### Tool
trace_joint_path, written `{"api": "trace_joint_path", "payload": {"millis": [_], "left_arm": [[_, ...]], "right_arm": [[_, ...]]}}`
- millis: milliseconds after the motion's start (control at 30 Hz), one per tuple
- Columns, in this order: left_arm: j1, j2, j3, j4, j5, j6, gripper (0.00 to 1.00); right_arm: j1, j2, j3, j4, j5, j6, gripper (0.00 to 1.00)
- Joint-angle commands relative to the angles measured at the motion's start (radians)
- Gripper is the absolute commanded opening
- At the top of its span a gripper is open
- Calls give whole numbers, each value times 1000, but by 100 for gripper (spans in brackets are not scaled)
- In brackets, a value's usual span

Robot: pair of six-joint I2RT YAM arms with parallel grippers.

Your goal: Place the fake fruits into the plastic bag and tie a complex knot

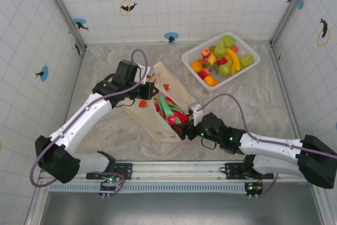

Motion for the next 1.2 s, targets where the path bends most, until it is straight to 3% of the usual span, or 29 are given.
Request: {"api": "trace_joint_path", "payload": {"millis": [0,300,700,1167], "left_arm": [[8,-20,14,-2,25,-11,0],[7,-27,8,13,88,-6,0],[7,-27,-8,51,84,-55,0],[7,-45,-73,92,-58,-146,0]], "right_arm": [[2,-3,39,22,78,21,67],[-29,92,172,-60,93,51,67],[-123,294,364,-97,29,128,68],[-103,514,502,-27,-33,239,71]]}}
